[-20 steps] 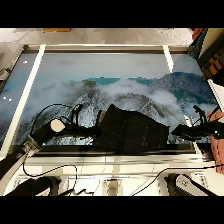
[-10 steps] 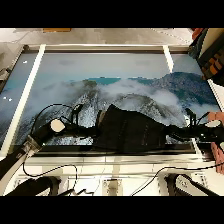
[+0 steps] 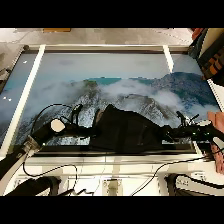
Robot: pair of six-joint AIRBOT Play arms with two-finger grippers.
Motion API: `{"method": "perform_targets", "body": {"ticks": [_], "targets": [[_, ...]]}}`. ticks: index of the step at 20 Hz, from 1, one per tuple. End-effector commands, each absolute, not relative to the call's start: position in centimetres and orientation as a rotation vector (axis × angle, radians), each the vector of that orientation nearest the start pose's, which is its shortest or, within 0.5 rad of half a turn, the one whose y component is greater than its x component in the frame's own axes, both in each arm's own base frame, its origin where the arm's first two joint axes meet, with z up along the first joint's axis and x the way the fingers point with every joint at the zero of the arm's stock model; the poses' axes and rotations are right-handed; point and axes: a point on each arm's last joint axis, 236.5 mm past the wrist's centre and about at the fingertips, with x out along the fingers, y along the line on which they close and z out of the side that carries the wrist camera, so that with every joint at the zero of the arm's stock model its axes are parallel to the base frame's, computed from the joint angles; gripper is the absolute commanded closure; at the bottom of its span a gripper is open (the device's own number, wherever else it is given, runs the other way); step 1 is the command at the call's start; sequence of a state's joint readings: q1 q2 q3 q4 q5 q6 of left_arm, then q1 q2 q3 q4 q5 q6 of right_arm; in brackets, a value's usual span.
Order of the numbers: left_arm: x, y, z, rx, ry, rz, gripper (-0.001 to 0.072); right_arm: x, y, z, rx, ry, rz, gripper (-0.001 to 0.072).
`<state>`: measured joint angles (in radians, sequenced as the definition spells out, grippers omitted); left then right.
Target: Fold the clothes and pants, and hang the long-sleeved shirts on hangers.
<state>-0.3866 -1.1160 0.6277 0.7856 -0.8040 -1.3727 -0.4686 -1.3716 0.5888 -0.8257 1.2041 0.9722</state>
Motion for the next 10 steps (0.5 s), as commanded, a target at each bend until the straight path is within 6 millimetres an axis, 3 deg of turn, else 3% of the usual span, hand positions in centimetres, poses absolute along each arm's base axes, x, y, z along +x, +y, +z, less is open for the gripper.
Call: {"method": "perform_targets", "body": {"ticks": [1,6,9,10], "targets": [[25.7,-23.4,-5.1,-0.423,1.313,-0.571,0.0098,26.2,7.5,-9.4,0.894,1.42,0.528,0.0172],[25.7,-23.4,-5.2,-0.423,1.314,-0.571,0.0098,27.9,11.3,-11.3,0.763,1.422,0.49,0.0167],[25.7,-23.4,-5.2,-0.423,1.314,-0.571,0.0098,29.7,14.8,-11.1,0.762,1.363,0.487,0.0173],[25.7,-23.4,-5.2,-0.422,1.314,-0.571,0.0098,30.2,15.9,-10.9,0.761,1.344,0.498,0.0259]]}}
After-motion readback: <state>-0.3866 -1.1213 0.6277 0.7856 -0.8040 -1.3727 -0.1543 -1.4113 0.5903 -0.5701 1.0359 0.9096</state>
